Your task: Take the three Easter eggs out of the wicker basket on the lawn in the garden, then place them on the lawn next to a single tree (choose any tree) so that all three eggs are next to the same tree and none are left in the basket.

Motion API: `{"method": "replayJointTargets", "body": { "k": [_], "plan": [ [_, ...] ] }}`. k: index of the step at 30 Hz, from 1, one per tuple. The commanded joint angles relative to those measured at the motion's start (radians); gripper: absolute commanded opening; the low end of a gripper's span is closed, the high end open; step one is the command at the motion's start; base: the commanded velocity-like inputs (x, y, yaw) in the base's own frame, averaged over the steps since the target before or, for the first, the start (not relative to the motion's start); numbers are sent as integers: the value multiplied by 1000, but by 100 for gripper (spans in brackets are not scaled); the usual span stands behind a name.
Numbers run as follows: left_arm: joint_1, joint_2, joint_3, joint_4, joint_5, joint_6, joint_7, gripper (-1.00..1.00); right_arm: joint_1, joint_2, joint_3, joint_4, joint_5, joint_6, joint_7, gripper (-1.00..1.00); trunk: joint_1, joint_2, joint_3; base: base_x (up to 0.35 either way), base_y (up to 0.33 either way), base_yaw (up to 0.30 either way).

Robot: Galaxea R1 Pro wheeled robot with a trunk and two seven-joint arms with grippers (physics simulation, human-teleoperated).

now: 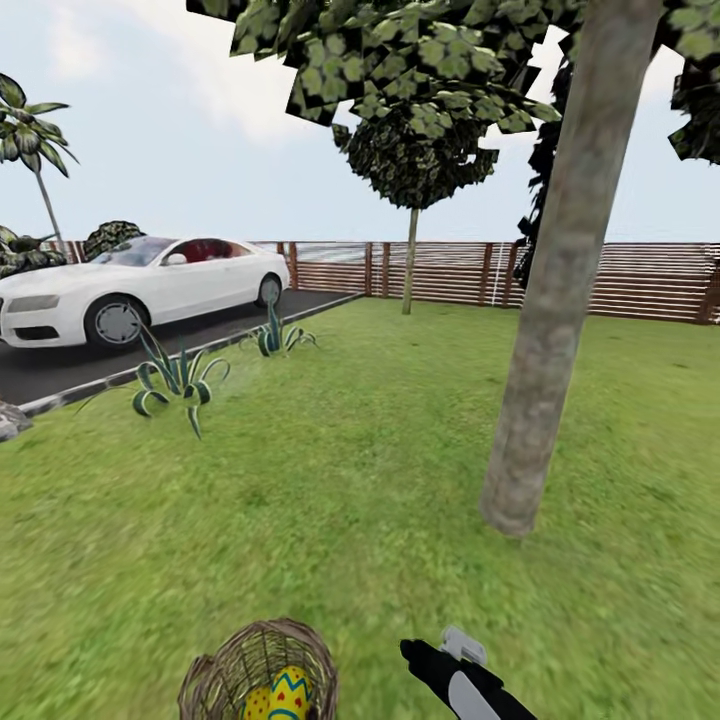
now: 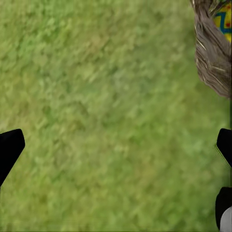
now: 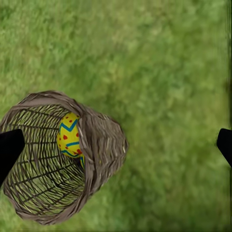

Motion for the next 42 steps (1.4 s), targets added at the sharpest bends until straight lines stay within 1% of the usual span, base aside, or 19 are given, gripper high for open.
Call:
{"method": "replayJointTargets", "body": {
  "k": [1, 9, 13, 42],
  "plan": [
    [0, 0, 0, 0, 5, -6, 0, 100, -1, -1, 6, -2, -7, 2, -8, 100, -4, 6, 3, 0, 0, -239],
    [0, 0, 0, 2, 5, -14, 1, 100, -1, -1, 6, -2, -7, 1, -8, 100, -35, 62, 35, 0, 0, -236],
    [0, 0, 0, 2, 5, -15, 1, 100, -1, -1, 6, -2, -7, 1, -8, 100, -50, 90, 49, 0, 0, -105],
    [0, 0, 0, 2, 4, -15, 1, 100, -1, 0, 6, -2, -7, 2, -8, 100, -161, 293, 141, 0, 0, -7]
  ]
}}
